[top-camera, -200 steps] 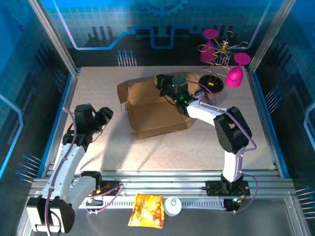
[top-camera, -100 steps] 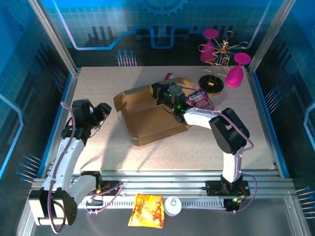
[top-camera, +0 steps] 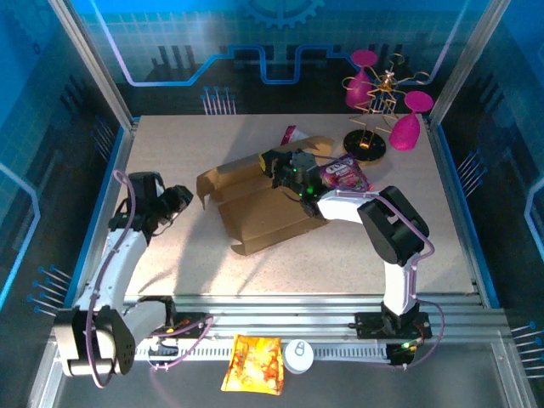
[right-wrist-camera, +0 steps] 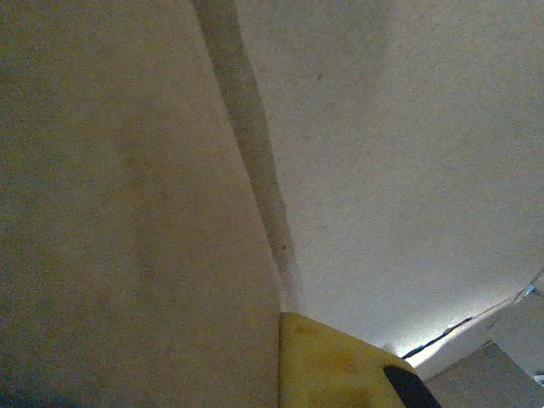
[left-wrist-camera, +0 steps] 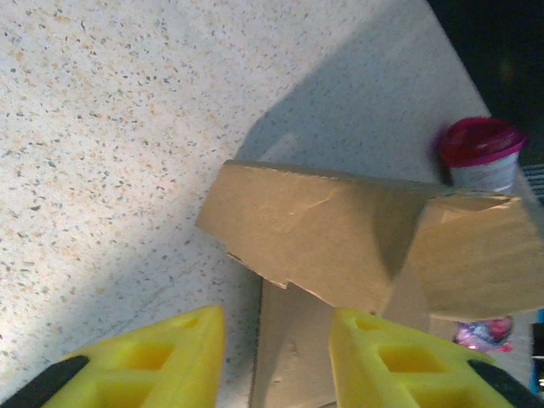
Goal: Fold the paper box
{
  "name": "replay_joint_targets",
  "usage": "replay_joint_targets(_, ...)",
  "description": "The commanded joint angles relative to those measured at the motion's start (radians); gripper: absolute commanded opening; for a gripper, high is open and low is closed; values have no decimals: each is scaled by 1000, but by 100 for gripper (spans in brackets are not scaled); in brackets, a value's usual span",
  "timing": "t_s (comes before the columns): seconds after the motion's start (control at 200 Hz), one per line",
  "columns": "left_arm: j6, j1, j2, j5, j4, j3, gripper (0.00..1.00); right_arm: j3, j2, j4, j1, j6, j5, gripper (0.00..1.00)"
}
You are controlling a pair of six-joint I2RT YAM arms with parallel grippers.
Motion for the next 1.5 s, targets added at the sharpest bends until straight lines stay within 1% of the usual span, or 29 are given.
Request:
replay_joint_targets(0.0,84,12,39,39,40,14,36,1,25,-17,-11,-12,-24,0)
replay_joint_targets(0.06,127,12,62,43,74,20,35,16,29,-29,-17,-14,-38,0)
replay_joint_targets(0.215,294,15,127,-35,137,35,36,47,27,-96,-25,-21,-55,0)
replay_joint_targets(0.325,426,15,163,-39,182,40,34,83,26,-169,-32,-15,-75,0)
replay_joint_targets(0.445,532,13,216,-9,186,65,36,117,31,-221,-38,-13,-81,0)
replay_joint_targets(0.61,620,-1,290,27,198,98,39,140,46,-233,-39,-9,-85,0)
replay_joint_targets(0.65,636,-6,306,52,209,104,41,142,48,-230,-40,-6,-84,0)
replay_joint_targets(0.77,696,-56,346,80,220,121,43,151,63,-219,-44,-6,-90,0)
replay_joint_targets(1.006,707,-95,331,109,301,75,44,170,80,-221,-54,-12,-116,0)
replay_joint_targets(1.106,710,-112,317,136,334,57,45,170,83,-214,-56,-10,-118,0)
replay_joint_targets(1.236,711,-116,300,175,367,31,49,180,89,-208,-59,-12,-126,0)
replay_joint_targets(1.326,718,-116,292,209,374,18,49,182,91,-205,-62,-14,-131,0)
replay_joint_targets(1.496,699,-126,266,225,398,-9,50,177,94,-193,-64,-13,-133,0)
